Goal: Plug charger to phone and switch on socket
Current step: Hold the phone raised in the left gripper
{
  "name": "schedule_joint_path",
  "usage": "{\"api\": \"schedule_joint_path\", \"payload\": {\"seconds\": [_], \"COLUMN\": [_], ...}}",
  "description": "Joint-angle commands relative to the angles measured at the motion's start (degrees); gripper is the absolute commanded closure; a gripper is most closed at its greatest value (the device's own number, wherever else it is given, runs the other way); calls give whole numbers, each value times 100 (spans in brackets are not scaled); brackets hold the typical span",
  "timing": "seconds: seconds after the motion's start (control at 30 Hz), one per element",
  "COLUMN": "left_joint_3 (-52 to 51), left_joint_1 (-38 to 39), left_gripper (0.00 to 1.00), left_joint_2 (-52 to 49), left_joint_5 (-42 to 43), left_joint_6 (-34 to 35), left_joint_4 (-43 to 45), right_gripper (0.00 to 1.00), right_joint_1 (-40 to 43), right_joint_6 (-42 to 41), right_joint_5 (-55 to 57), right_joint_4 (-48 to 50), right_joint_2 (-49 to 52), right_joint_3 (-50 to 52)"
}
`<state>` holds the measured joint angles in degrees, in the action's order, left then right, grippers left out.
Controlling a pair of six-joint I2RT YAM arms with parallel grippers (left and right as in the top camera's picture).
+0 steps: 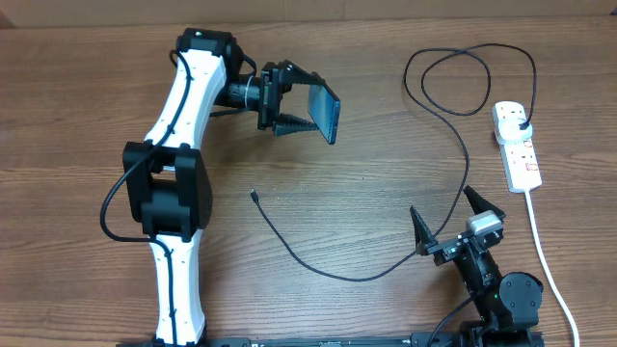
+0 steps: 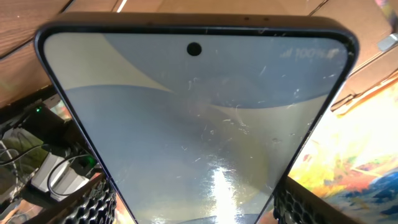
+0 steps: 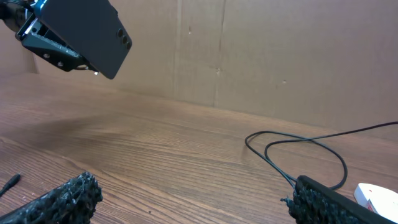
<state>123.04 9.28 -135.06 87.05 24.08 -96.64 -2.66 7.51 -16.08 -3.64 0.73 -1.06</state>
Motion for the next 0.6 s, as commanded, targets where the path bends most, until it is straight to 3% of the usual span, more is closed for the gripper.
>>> {"api": "schedule_joint_path", "payload": {"seconds": [0.0, 0.57], "left_joint_3": [162, 162], "left_joint_1": [90, 96], "left_gripper": [36, 32], "left_joint_2": [369, 1333], "left_joint_5": [363, 356], "left_joint_6": [-11, 299], "left_joint_4": [-22, -20], "right_gripper": [0, 0], "right_joint_1": [13, 13], "right_joint_6": [-13, -13], "right_joint_5": [55, 55], "right_joint_4": [28, 28], "right_joint_2": [-55, -55], "right_joint_3": [59, 59]}}
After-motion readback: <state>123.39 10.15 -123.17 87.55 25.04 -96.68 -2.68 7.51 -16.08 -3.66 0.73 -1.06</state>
